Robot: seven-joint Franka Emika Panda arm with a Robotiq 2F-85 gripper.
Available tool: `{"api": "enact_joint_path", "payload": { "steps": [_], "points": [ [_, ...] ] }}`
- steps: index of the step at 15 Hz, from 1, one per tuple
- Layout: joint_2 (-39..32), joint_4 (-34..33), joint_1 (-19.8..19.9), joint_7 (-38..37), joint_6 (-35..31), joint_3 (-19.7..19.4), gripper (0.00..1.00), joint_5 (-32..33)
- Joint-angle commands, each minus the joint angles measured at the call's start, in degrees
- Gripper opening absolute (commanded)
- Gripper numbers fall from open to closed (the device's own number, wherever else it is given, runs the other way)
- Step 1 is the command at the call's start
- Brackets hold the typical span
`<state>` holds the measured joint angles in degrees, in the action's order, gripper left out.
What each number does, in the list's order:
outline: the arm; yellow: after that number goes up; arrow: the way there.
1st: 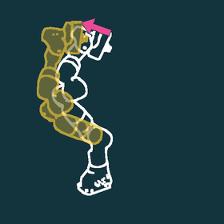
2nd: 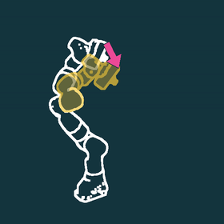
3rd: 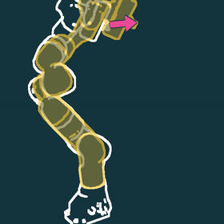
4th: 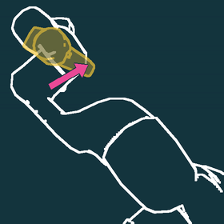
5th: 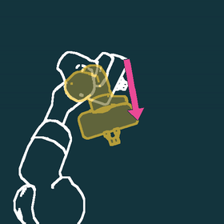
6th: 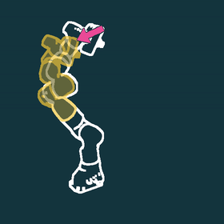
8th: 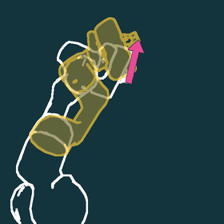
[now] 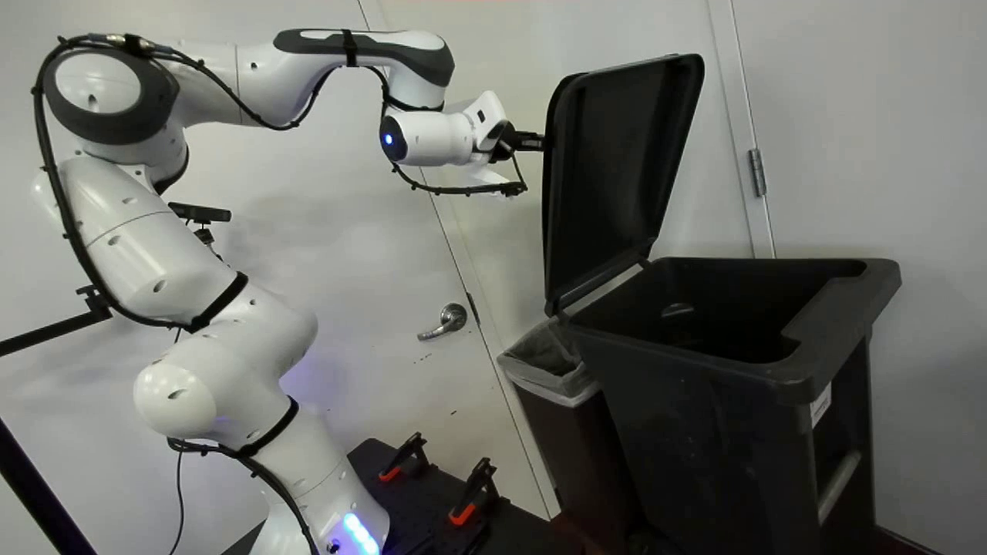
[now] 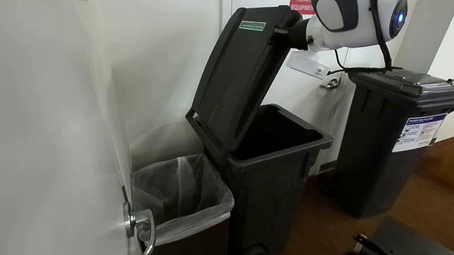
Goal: Open the black bin on the left
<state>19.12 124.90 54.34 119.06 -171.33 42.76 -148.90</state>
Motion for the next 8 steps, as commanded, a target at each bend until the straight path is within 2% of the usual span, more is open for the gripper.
{"api": "enact_joint_path", "payload": {
  "steps": [1, 3, 8],
  "points": [
    [0.8, -0.1, 2.5, 0.0, 0.0, 2.6, 0.13, 0.0],
    [2.1, -0.2, 5.5, -0.1, 0.0, 5.8, 0.13, 0.0],
    [2.5, -0.2, 5.9, -0.1, 0.0, 6.4, 0.13, 0.0]
  ]
}}
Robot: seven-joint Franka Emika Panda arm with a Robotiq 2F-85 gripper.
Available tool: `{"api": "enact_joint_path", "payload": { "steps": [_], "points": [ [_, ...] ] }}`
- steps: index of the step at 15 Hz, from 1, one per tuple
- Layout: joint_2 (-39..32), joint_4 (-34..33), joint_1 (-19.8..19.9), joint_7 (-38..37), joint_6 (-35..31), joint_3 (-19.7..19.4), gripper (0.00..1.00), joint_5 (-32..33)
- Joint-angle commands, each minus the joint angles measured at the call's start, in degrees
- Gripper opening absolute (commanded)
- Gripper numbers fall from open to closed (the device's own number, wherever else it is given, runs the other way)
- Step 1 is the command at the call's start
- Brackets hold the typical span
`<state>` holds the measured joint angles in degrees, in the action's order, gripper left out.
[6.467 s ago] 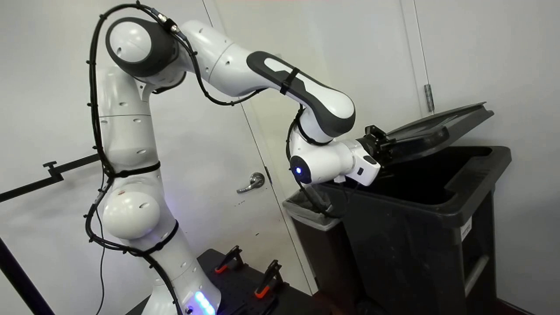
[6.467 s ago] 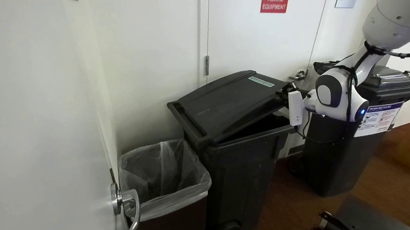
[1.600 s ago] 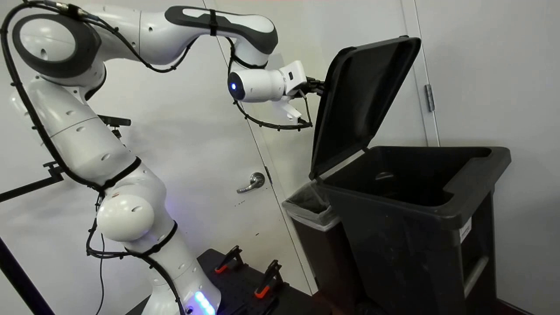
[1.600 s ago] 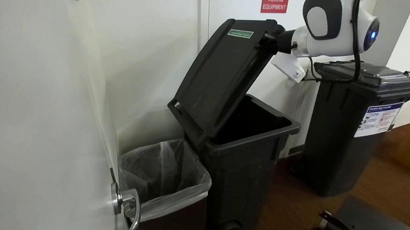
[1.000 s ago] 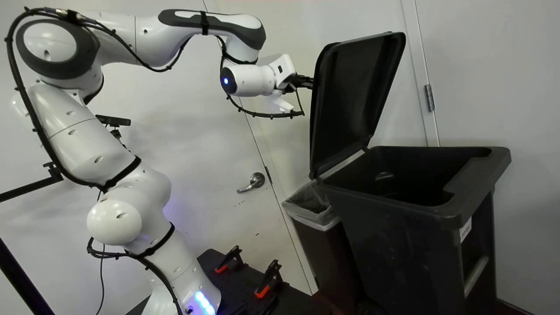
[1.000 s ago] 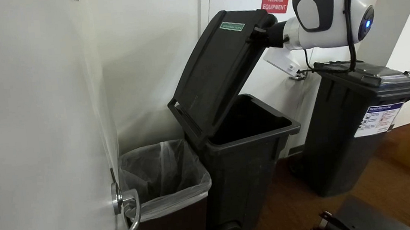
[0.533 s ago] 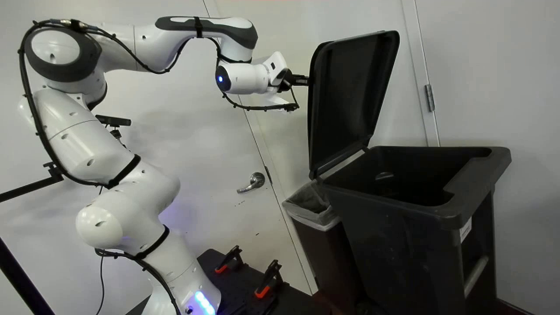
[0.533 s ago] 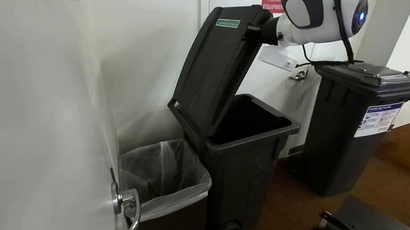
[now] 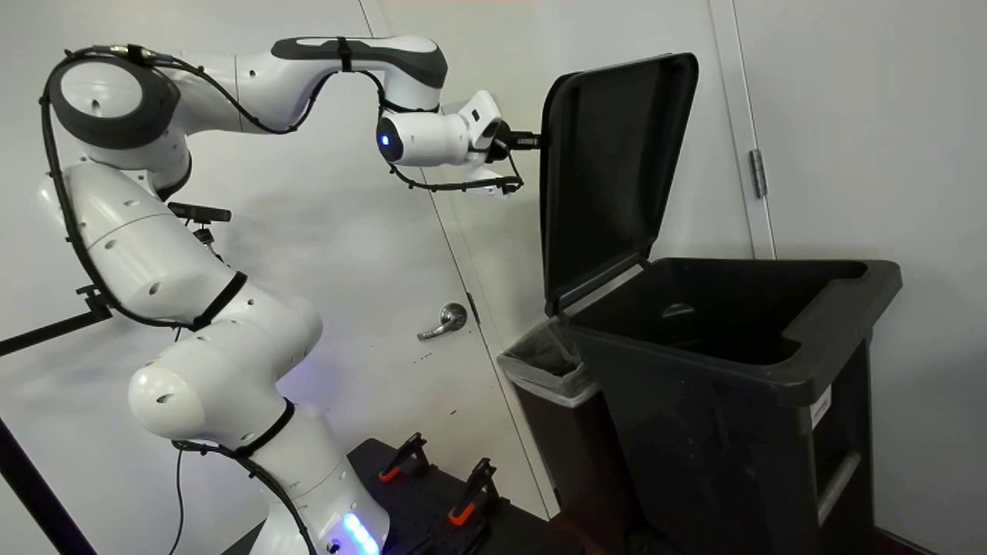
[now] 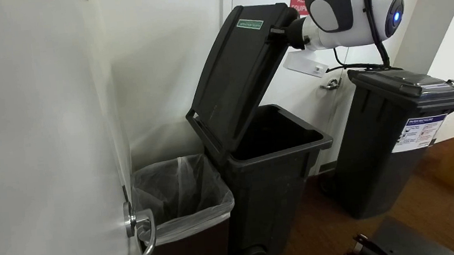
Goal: Open the black bin on the left
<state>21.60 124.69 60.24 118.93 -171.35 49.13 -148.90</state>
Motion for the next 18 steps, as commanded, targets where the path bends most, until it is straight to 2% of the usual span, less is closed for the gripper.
{"api": "enact_joint_path", "payload": {
  "steps": [1, 2, 3, 9, 18],
  "points": [
    [0.0, 0.0, 0.0, 0.0, 0.0, 0.0, 0.13, 0.0],
    [0.0, 0.0, 0.0, 0.0, 0.0, 0.0, 0.13, 0.0],
    [0.1, -0.5, 0.4, 0.0, -0.7, 0.5, 0.03, 0.0],
    [1.2, -3.8, 2.1, 0.7, -6.1, 3.6, 0.03, 0.0],
    [4.1, -9.2, 8.8, 1.6, -11.3, 13.0, 0.03, 0.1]
  ]
}}
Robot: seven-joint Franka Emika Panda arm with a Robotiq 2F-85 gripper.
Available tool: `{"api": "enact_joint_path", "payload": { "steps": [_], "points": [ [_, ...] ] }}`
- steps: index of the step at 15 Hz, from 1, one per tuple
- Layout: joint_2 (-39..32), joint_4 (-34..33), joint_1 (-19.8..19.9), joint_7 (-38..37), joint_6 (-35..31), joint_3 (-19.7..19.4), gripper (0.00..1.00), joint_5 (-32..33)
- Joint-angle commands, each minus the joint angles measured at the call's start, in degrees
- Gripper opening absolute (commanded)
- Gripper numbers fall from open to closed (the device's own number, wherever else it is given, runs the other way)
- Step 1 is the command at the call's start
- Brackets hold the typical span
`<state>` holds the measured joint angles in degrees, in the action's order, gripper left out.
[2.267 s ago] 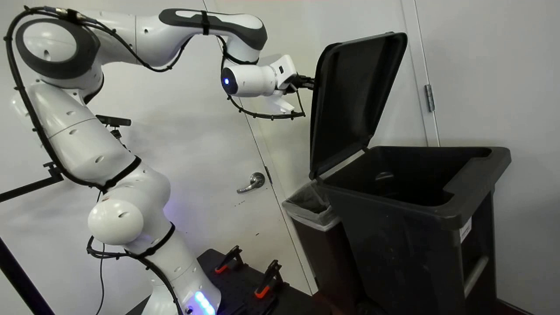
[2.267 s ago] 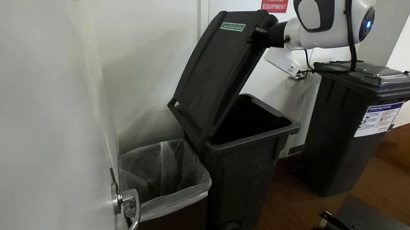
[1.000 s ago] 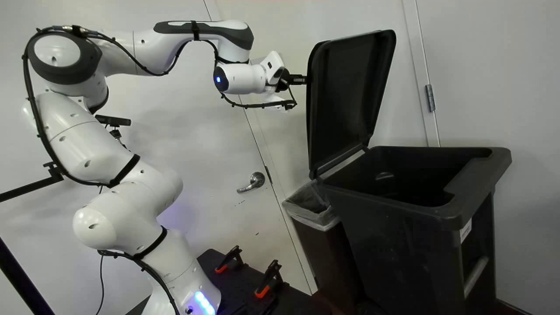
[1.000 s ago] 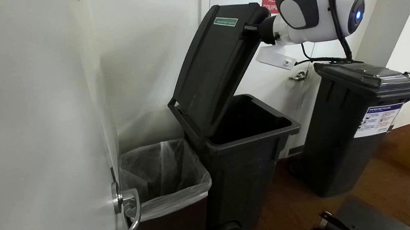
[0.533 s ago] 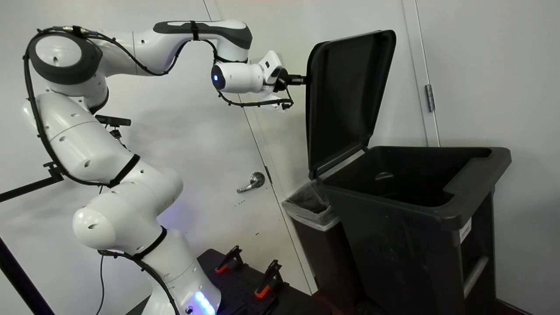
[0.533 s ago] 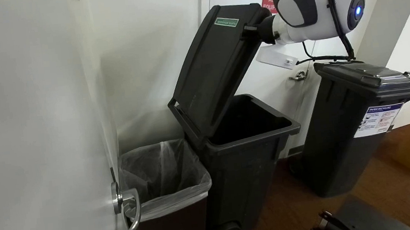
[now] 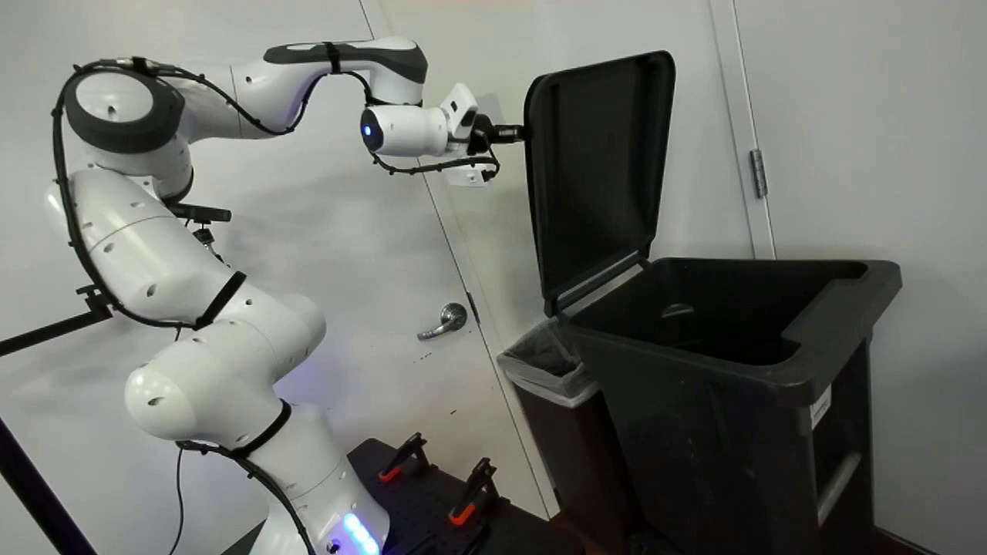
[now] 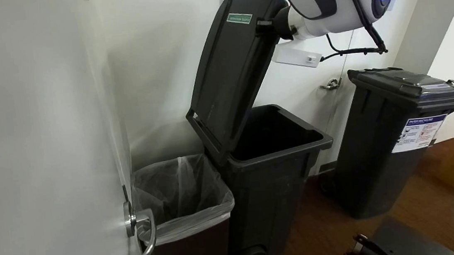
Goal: Open the black bin on the left
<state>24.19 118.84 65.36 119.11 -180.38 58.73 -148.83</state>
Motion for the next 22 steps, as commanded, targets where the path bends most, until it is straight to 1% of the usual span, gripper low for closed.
{"api": "enact_joint_path", "payload": {
  "steps": [1, 3, 6, 7, 8, 10, 11, 12, 13, 14, 15, 17, 18, 19, 20, 22],
  "points": [
    [1.8, -3.8, 4.8, 1.4, -2.6, 4.6, 0.03, 0.1],
    [2.8, -4.4, 7.3, 1.4, -3.1, 6.9, 0.03, 0.2],
    [5.3, -5.3, 12.5, 1.4, -4.0, 11.0, 0.03, 0.3],
    [7.4, -4.4, 14.7, -7.5, -3.5, 13.7, 0.03, 7.6],
    [8.5, -4.5, 16.5, -9.6, -3.5, 15.4, 0.03, 9.9],
    [10.7, -4.5, 19.0, -18.6, -3.2, 18.4, 0.03, 17.3],
    [10.3, -6.1, 19.8, -14.0, -4.3, 19.1, 0.03, 13.5],
    [13.2, -4.6, 20.9, -25.7, -3.0, 20.6, 0.03, 22.4],
    [14.2, -4.7, 21.4, -28.3, -2.9, 21.3, 0.03, 24.8],
    [13.1, -6.5, 21.9, -23.6, -4.2, 22.0, 0.03, 21.2],
    [14.2, -6.6, 22.3, -25.8, -4.1, 22.4, 0.03, 22.5],
    [15.5, -6.9, 22.7, -25.7, -3.6, 23.0, 0.03, 22.6],
    [17.9, -4.8, 22.4, -35.5, -1.4, 22.9, 0.03, 30.4],
    [15.9, -6.6, 22.3, -27.8, -2.3, 23.0, 0.03, 24.9],
    [16.6, -6.5, 22.3, -29.9, -1.9, 23.1, 0.03, 26.3],
    [17.1, -6.3, 21.8, -29.5, -0.3, 22.7, 0.03, 26.2]
  ]
}}
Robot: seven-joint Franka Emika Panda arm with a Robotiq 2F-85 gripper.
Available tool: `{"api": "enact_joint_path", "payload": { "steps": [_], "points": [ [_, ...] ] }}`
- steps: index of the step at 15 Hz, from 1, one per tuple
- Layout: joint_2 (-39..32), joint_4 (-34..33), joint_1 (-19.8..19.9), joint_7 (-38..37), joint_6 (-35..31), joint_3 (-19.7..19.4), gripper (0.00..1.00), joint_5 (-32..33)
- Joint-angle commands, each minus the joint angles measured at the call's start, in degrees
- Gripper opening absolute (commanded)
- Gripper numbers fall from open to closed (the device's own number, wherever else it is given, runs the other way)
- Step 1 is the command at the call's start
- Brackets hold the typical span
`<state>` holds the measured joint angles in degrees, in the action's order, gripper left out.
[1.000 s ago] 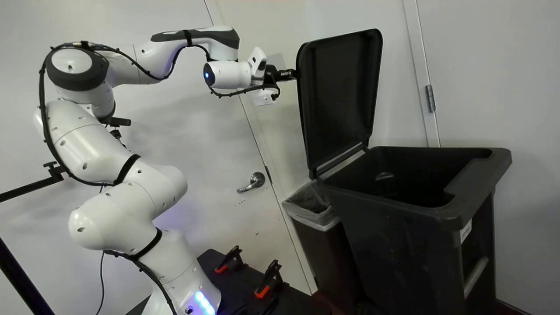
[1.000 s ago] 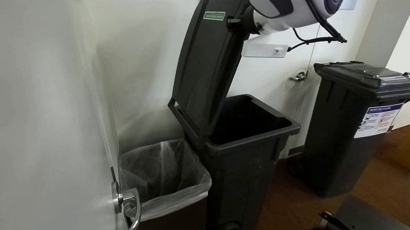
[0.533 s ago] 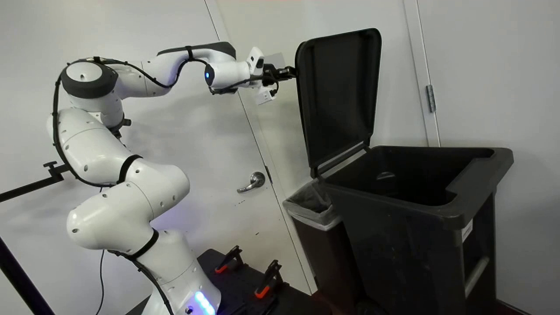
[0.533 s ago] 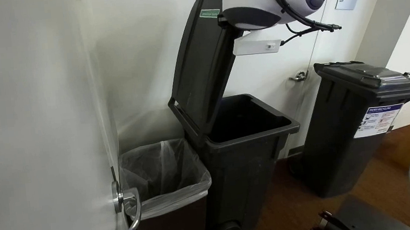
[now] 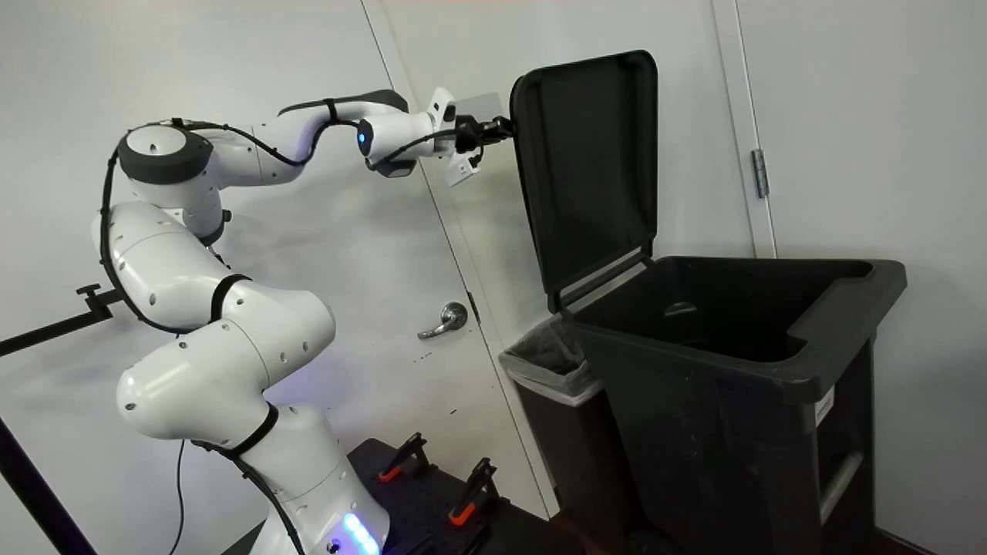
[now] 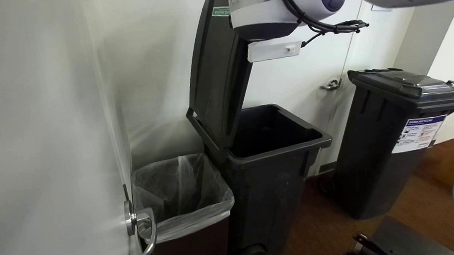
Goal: Open the black bin on the left
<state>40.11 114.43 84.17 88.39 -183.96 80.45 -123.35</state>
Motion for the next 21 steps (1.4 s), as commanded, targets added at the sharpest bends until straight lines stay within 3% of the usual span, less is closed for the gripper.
{"api": "enact_joint_path", "payload": {
  "steps": [1, 9, 16, 17, 21],
  "points": [
    [1.6, -1.8, 2.9, 1.3, 3.9, 0.8, 0.03, 0.6],
    [3.9, -0.2, 1.0, 4.7, 16.3, -2.3, 0.03, -1.0],
    [3.7, 0.4, 1.3, 6.0, 22.6, -2.9, 0.03, -0.9],
    [6.8, 1.2, 2.1, 2.4, 25.4, -3.5, 0.03, 0.5],
    [7.9, 2.1, 1.7, 4.4, 29.5, -4.0, 0.03, -0.3]
  ]
}}
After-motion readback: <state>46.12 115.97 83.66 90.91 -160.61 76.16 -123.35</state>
